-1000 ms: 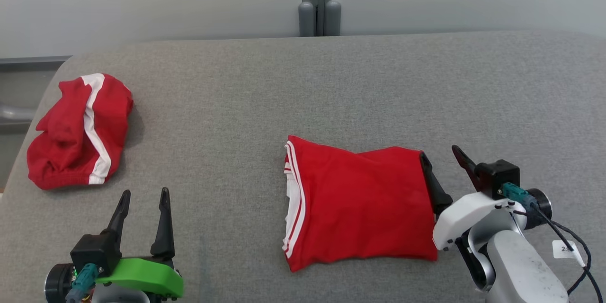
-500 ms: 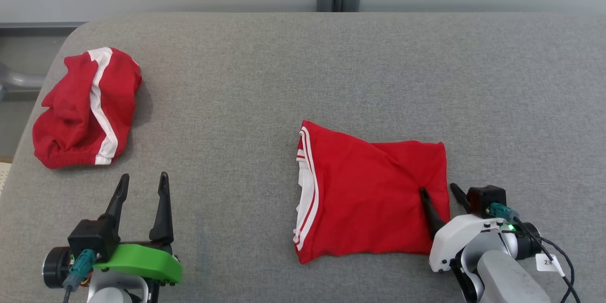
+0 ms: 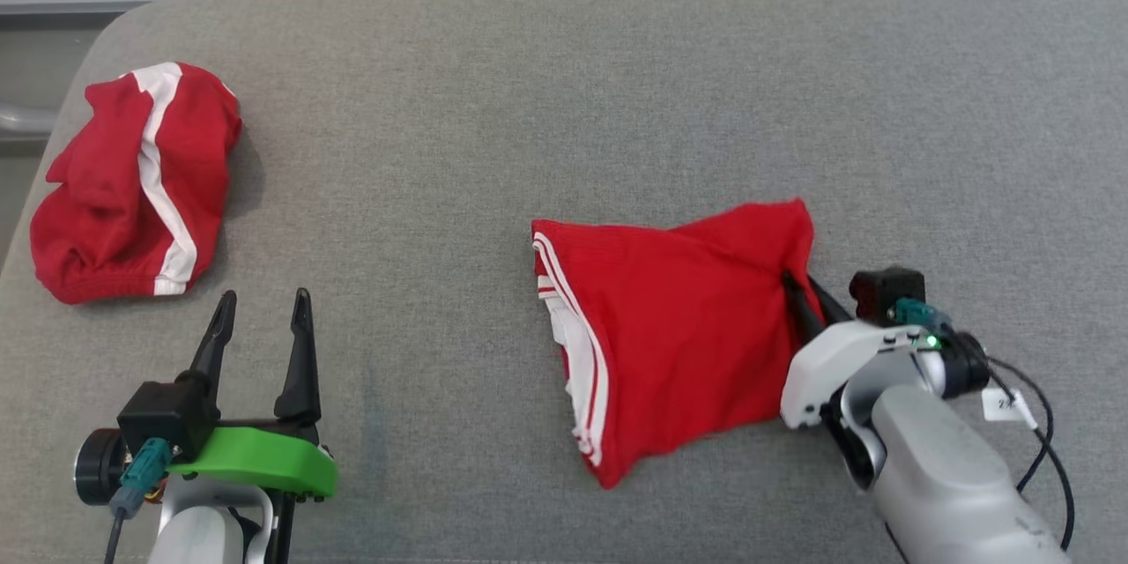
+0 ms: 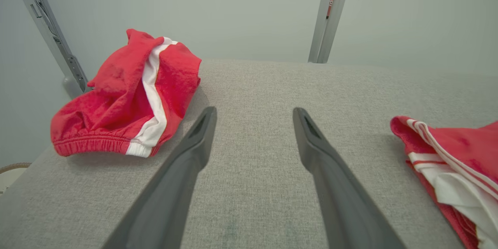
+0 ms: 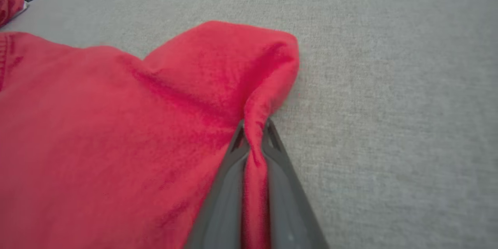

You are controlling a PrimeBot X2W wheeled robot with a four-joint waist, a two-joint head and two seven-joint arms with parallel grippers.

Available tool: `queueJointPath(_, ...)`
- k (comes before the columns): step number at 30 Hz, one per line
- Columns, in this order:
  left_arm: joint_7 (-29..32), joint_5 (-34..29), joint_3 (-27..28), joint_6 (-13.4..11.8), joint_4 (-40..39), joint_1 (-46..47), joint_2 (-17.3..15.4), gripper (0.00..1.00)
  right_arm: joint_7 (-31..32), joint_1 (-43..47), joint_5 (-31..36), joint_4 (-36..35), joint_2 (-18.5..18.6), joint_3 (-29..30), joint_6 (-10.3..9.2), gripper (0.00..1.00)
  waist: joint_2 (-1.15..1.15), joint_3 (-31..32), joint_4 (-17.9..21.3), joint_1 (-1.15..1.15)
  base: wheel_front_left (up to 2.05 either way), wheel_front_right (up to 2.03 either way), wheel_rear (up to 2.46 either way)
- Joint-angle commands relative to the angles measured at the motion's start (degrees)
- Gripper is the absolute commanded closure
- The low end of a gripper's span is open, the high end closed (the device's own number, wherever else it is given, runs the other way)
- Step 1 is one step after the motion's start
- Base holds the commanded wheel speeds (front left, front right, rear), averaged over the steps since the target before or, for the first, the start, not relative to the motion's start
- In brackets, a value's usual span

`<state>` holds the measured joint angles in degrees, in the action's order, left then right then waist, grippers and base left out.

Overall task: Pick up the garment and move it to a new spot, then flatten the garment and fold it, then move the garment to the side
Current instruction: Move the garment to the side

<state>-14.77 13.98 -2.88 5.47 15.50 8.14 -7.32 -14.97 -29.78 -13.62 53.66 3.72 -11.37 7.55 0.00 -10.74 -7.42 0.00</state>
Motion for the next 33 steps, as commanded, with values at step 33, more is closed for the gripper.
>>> queueJointPath(33, 6.2, -2.4, -0.3, 1.0, -17.5, 7.3, -10.3, 0.00, 4.0, -32.4, 1.3, -1.6, 22.0, -5.1, -0.13, 1.00, 0.00, -22.0, 23.4, 0.00, 0.00, 0.00, 0.00)
